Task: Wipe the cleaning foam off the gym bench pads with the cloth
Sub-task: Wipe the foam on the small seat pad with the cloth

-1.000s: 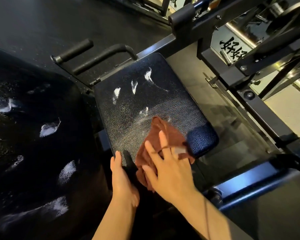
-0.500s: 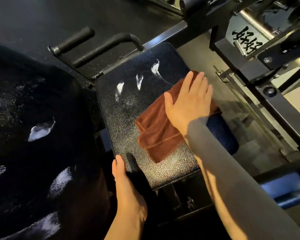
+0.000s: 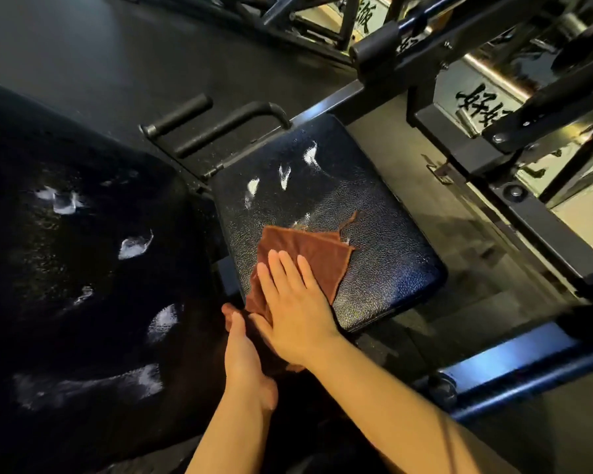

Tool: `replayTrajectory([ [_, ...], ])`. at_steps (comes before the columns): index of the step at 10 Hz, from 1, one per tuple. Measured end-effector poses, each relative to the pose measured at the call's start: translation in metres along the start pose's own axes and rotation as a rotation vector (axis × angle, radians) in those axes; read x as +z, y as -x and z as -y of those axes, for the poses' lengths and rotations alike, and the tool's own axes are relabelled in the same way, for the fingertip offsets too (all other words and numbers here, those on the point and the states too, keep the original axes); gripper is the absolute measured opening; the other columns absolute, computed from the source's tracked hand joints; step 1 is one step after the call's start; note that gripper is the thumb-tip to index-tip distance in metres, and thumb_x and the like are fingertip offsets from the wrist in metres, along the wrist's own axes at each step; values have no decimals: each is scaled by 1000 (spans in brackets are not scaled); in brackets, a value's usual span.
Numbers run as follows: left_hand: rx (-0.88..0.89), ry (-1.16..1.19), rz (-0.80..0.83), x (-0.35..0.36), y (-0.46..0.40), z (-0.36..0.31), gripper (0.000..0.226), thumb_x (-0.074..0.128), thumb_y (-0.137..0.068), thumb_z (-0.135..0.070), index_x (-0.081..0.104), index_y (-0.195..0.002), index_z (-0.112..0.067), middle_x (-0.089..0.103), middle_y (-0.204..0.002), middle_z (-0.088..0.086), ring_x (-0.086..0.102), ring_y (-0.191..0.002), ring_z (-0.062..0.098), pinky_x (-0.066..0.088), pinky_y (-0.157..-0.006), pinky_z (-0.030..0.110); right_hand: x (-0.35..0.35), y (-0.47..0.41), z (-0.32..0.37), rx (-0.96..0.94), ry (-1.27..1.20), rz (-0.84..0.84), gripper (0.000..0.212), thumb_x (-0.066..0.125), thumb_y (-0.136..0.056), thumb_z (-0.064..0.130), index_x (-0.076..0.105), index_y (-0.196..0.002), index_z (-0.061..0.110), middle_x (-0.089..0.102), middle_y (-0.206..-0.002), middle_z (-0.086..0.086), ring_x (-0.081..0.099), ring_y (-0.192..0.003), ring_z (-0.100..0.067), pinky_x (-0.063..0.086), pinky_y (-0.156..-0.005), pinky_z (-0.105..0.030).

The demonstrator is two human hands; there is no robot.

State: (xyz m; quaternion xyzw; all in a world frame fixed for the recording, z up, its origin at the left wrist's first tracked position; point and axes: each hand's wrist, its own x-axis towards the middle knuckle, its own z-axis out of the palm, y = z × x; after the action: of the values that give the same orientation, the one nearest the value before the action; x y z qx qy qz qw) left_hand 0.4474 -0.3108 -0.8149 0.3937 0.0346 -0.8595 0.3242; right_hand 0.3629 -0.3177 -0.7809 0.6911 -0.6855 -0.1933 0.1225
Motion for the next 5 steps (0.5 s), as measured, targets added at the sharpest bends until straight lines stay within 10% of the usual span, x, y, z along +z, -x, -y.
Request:
replayTrajectory([
  [2, -9, -157, 81, 2, 8, 1, 62, 44, -88, -67, 58, -129, -23, 70, -114, 9, 70, -97, 24, 52, -87, 42, -26, -4, -59, 194, -9, -90, 65, 33, -88, 39, 39, -143, 4, 36, -149, -17, 32, -138, -32, 22, -115, -48],
  [4, 50, -139, 4, -5, -20, 13, 99, 68, -53, -80, 43, -140, -40, 43, -148, -7, 44, -134, 18, 33, -112, 48, -50, -23, -143, 437, 2, -35, 65, 29, -99, 40, 8, -152, 8, 6, -160, -15, 6, -147, -30, 7, -119, -45],
  [5, 112, -124, 8, -3, -15, 16, 81, 54, -75, -77, 45, -140, -28, 52, -138, -1, 55, -116, 16, 42, -104, 43, -42, -37, -119, 469, 19, -61, 78, 23, -94, 54, 9, -152, 2, 6, -159, -20, 4, -146, -36, 1, -118, -48],
])
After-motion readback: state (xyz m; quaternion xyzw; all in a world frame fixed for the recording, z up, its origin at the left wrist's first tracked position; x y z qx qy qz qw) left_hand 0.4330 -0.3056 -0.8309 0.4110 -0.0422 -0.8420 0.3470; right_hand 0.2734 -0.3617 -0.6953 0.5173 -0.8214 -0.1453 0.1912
